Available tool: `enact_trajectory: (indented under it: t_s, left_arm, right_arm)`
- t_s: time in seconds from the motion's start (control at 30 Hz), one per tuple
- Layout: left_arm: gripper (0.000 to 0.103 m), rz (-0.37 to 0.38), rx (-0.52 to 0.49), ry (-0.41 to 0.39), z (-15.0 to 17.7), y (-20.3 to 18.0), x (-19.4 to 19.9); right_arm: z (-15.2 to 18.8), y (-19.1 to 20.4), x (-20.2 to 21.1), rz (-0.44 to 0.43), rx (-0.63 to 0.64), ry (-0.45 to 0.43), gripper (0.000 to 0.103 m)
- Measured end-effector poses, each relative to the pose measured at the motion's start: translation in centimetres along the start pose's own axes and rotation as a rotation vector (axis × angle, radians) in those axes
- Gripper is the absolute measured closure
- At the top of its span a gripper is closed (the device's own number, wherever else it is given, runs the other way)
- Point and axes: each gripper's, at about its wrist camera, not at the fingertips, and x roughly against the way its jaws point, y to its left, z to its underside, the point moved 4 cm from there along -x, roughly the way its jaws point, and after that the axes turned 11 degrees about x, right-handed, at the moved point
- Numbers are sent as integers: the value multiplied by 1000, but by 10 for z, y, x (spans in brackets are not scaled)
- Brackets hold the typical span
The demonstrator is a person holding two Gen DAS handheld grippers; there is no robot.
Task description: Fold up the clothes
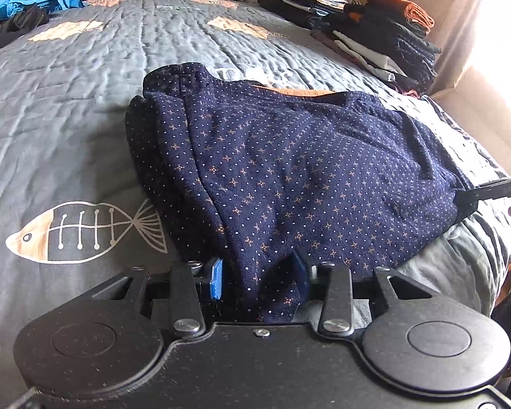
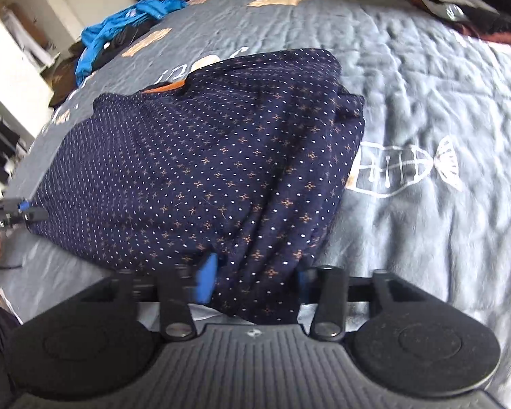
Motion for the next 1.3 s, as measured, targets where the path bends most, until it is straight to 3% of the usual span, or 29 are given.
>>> enact_trajectory:
  t_s: [0.03, 0.27, 0.4, 0.53, 0.63, 0.67, 0.73, 0.83, 0.93, 1.07, 1.17, 1.3]
  left_arm:
    - [93, 11, 1, 5, 0, 1, 1]
    - [97, 163, -22, 12, -3, 0, 26]
    - [97, 157, -61, 67, 3, 4, 29]
    - [97, 93, -127, 164, 17, 4, 14]
    - [87, 57, -121, 124, 11, 7, 14]
    - [72, 46, -115, 103, 8, 9, 15]
    - [57, 24, -89, 35, 0, 13, 21]
    - [55, 17, -44, -20, -8, 17, 27]
    - [55, -16, -45, -102, -15, 15, 34]
    - [53, -36, -15, -187, -35, 8, 39]
    - [46, -84, -51, -208, -52, 0, 33]
    - [40, -129, -105, -208, -72, -19, 11]
  right_arm:
    - [0, -1, 1, -6, -8, -8, 81]
    - [-6, 8, 27, -43, 142, -44, 91]
    - [-5, 18, 36, -62, 303, -10, 92]
    - [0, 23, 31, -54, 421, 59, 92]
    - [0, 16, 18, -25, 404, 114, 88]
    - [0, 14, 15, -26, 390, 124, 86]
    - [2, 11, 18, -20, 373, 123, 68]
    - [0, 3, 35, 21, 338, 93, 51]
    - [-9, -10, 60, 29, 263, 10, 49]
    - [-36, -22, 75, 62, 160, -166, 47]
    - [-59, -19, 62, 86, 139, -235, 44]
    - [-96, 3, 23, 107, 219, -217, 42]
